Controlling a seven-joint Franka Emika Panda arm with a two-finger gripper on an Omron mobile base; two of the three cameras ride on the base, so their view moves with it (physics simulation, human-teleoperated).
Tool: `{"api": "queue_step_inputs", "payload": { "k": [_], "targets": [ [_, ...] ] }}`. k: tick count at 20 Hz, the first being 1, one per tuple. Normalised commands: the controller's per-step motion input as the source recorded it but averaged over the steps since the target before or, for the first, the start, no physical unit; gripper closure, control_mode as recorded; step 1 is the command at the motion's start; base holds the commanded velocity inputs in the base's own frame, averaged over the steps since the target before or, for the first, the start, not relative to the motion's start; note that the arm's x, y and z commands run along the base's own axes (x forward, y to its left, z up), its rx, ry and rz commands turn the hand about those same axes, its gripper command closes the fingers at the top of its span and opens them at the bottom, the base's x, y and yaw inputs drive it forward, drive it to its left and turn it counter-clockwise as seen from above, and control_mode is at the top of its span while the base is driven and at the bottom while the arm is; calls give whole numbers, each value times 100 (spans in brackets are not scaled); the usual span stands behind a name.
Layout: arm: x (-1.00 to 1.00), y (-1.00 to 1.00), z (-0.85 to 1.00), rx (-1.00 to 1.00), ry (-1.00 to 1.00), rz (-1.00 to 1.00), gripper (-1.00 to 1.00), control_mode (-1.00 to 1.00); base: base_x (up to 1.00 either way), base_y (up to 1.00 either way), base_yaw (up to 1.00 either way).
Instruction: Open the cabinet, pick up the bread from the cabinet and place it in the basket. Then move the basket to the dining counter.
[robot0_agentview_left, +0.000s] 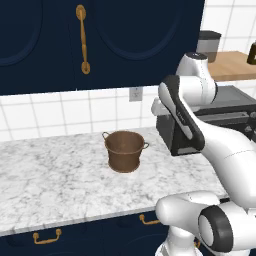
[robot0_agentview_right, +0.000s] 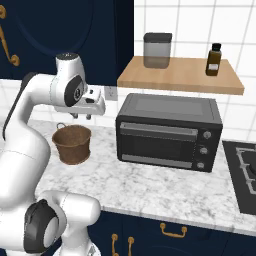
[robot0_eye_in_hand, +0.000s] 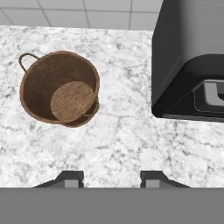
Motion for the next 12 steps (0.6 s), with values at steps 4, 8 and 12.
{"api": "queue_step_inputs", "payload": {
  "k": [4,8,12],
  "targets": [
    [-45,0,0,0,-8,0,-100,-100,0,0,0],
    [-84,35,29,-1,-50,0,-100,-100,0,0,0],
    [-45,65,80,-1,-36,-1,-100,-100,0,0,0]
  ]
}}
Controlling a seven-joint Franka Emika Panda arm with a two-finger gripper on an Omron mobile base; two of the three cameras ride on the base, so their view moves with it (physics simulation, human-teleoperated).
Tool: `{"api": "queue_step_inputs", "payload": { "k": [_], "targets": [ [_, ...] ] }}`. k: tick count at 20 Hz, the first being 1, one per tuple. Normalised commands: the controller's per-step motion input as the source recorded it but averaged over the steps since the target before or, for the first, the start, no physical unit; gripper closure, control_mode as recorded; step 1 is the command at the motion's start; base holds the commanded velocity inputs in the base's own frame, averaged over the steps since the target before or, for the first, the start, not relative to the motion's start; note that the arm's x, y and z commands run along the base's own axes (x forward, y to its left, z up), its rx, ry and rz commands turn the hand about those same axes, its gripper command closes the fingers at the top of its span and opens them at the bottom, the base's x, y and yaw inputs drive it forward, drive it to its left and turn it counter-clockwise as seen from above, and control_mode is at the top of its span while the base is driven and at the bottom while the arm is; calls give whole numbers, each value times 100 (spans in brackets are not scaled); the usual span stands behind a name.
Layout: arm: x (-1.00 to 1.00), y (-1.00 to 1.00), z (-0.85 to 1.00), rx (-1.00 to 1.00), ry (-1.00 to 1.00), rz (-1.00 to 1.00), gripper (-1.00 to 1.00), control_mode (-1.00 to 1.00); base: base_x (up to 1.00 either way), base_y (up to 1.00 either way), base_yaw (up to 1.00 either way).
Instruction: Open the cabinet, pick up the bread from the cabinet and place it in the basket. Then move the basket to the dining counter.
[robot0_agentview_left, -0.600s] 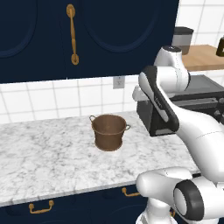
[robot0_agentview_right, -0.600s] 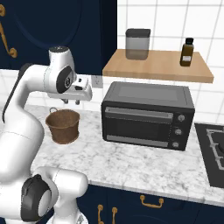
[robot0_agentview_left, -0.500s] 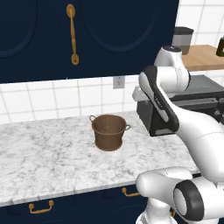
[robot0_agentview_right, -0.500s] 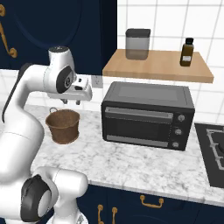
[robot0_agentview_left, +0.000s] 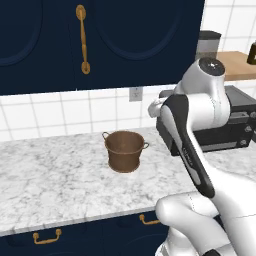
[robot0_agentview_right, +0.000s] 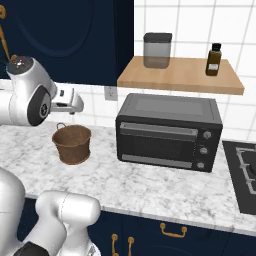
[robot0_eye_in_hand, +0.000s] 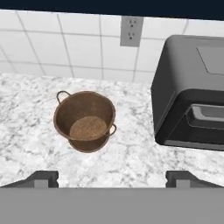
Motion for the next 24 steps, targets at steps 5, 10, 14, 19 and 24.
{"api": "queue_step_inputs", "payload": {
  "k": [5,10,14,19,24],
  "targets": [
    [-16,90,87,1,-34,-2,-100,-100,0,0,0],
    [0,92,85,6,-33,-1,-100,-100,0,0,0],
    [-1,92,47,34,-12,-11,-100,-100,0,0,0],
    [0,63,52,28,-12,-6,-100,-100,0,0,0],
    [2,27,34,4,3,1,-100,-100,0,0,0]
  ]
}}
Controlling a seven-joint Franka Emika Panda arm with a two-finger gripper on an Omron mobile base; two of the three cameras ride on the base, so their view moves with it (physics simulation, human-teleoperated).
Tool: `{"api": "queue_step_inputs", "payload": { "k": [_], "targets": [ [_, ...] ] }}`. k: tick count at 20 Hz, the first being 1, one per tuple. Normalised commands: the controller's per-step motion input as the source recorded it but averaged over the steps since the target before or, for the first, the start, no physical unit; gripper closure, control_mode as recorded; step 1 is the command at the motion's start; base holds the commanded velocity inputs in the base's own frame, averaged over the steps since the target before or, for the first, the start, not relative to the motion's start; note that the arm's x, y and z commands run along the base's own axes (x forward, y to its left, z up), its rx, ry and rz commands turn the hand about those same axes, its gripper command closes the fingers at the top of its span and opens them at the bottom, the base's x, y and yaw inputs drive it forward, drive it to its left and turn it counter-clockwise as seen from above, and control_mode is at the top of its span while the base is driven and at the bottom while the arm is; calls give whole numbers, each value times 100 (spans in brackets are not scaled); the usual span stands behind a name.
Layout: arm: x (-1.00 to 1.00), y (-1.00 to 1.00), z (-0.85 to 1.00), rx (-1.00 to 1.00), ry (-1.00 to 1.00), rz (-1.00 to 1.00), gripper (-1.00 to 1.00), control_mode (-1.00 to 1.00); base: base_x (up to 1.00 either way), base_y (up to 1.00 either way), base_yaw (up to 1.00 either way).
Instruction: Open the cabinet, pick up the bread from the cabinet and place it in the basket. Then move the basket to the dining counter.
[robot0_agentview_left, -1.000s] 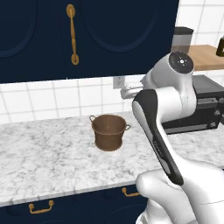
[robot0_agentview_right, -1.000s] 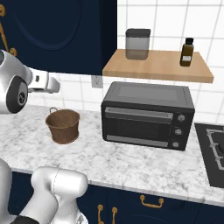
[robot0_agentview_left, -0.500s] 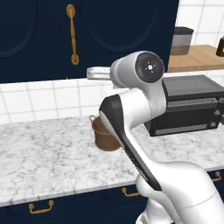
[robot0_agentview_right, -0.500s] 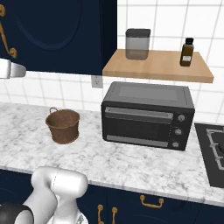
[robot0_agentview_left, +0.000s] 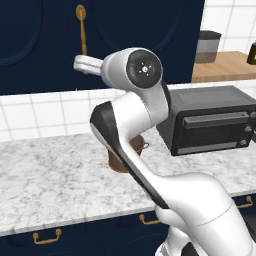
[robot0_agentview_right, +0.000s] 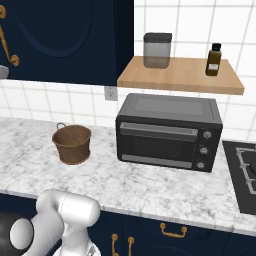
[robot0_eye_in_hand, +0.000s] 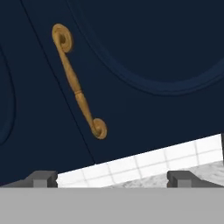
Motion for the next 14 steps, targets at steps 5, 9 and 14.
{"api": "queue_step_inputs", "payload": {
  "k": [5,9,14],
  "targets": [
    [34,16,24,0,8,1,-100,-100,0,0,0],
    [61,13,12,0,4,4,-100,-100,0,0,0],
    [40,25,6,-1,7,8,-100,-100,0,0,0]
  ]
}}
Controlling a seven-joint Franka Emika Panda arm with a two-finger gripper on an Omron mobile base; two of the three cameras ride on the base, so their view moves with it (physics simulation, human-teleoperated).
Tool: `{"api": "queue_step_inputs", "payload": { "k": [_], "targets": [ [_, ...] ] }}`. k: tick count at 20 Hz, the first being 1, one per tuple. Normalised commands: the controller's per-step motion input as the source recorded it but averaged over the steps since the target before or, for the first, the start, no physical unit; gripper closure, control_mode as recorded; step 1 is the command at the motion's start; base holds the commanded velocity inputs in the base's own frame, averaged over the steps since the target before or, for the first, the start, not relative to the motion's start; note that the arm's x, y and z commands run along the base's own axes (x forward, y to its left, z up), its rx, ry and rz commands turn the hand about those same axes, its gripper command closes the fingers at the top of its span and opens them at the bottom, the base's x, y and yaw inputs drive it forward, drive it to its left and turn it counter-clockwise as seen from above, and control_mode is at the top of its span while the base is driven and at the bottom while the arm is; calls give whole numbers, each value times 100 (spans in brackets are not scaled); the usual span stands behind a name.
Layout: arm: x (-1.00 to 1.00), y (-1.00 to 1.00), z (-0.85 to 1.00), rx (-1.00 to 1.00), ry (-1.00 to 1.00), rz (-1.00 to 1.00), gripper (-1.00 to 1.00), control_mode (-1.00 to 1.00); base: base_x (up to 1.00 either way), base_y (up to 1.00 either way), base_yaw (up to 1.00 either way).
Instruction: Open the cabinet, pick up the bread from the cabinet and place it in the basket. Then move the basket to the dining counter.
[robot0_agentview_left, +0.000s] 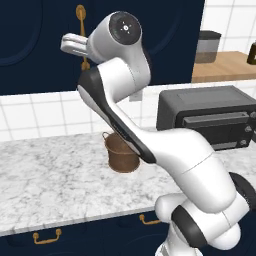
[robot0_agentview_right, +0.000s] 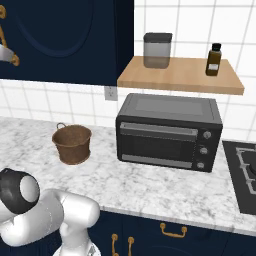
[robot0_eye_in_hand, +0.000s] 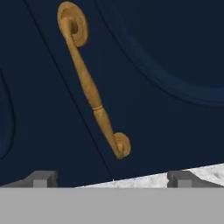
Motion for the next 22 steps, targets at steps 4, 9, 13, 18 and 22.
{"api": "queue_step_inputs", "payload": {
  "k": [4,9,13,18,22],
  "targets": [
    [55,7,0,-3,4,5,-100,-100,0,0,0],
    [71,5,0,-1,1,3,-100,-100,0,0,0],
    [47,22,0,-1,0,2,-100,-100,0,0,0],
    [41,35,2,-3,0,0,-100,-100,0,0,0],
    [39,27,4,-3,0,0,-100,-100,0,0,0]
  ]
}}
